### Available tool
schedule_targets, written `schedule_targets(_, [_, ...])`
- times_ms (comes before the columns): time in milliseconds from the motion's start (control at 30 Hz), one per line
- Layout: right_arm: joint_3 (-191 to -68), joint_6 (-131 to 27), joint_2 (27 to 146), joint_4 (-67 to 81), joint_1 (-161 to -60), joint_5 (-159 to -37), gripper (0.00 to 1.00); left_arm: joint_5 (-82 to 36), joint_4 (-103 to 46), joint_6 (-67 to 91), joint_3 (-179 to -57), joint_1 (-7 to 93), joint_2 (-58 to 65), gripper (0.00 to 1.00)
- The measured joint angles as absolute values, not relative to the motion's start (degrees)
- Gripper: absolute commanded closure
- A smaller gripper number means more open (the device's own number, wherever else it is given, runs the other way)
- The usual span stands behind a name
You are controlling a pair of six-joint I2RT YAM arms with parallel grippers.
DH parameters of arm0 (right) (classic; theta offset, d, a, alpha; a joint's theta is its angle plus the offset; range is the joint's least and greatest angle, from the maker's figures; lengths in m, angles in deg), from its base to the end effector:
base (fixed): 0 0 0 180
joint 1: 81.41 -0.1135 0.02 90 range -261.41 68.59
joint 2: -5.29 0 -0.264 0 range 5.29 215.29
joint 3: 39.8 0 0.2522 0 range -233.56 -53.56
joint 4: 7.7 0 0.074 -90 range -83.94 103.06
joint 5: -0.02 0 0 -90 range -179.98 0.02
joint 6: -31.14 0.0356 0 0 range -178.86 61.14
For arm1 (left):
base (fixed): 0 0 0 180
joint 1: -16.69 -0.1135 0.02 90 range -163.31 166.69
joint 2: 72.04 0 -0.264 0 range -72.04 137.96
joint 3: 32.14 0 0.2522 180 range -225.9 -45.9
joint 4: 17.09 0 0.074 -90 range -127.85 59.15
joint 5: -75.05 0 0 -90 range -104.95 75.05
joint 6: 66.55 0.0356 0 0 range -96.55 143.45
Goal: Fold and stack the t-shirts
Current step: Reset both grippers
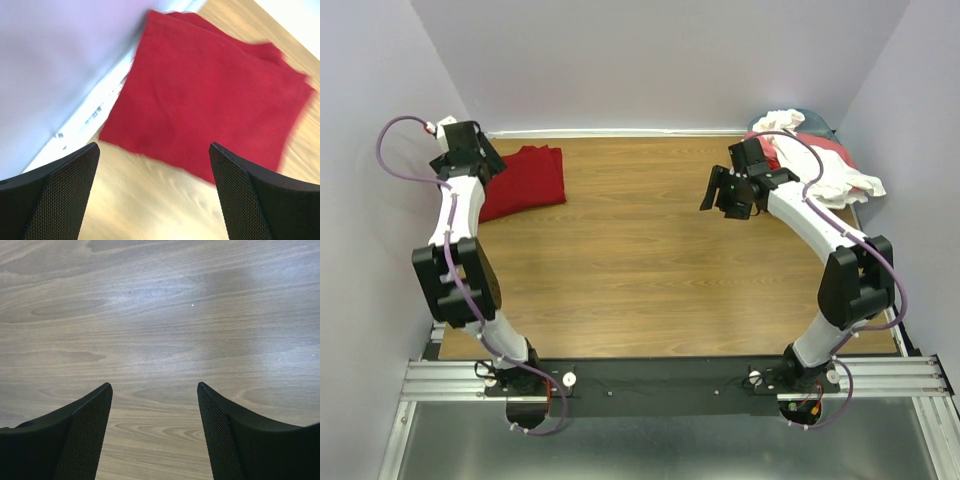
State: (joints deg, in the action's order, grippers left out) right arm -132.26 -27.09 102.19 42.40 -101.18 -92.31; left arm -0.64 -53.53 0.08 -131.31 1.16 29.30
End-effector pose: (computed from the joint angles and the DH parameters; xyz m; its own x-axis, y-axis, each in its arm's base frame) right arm 0.3446 0.1254 0.2668 -0.8413 0.2566 -0.4758 0.0974 0.9377 0.3336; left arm 0.3914 0.1179 0.2951 -0.3752 -0.5032 -0.7785 -0.6475 0.7433 -0.1684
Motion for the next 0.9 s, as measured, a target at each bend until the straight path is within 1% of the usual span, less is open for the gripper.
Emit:
schedule_targets(100, [-132.12, -27.37, 101.32, 42.36, -101.18, -90.69, 0.24, -1.03, -51.54, 1.39, -125.95, 4.16, 22.89, 0.02])
schedule_targets(200, [-130.55, -27.63, 99.22, 41.92, -101.18, -88.99, 0.24, -1.84, -49.57, 2.42, -118.63, 9.34, 14.94, 0.02])
schedule_targets(300, [-128.39, -27.85, 97.01, 41.74, -101.18, -87.76, 0.24, -2.59, -47.89, 2.55, -111.85, 15.78, 7.46, 0.02])
schedule_targets(433, [-125.20, -27.87, 93.69, 40.37, -101.18, -86.41, 0.24, -4.64, -46.17, 0.34, -100.90, 27.22, -4.80, 0.02])
schedule_targets(500, [-123.25, -27.87, 92.05, 39.62, -101.18, -85.84, 0.24, -5.36, -45.75, -1.06, -96.27, 30.56, -10.66, 0.02])
schedule_targets(600, [-120.32, -27.81, 89.58, 38.73, -101.18, -85.16, 0.24, -5.62, -45.44, -3.14, -91.70, 33.16, -17.65, 0.02])
schedule_targets(700, [-118.22, -27.46, 88.33, 37.92, -101.18, -85.01, 0.24, -5.60, -45.60, -4.32, -88.95, 33.88, -21.26, 0.02])
schedule_targets(900, [-114.81, -26.72, 86.08, 36.76, -101.18, -84.88, 0.24, -5.52, -46.91, -4.18, -87.46, 34.08, -22.18, 0.02])
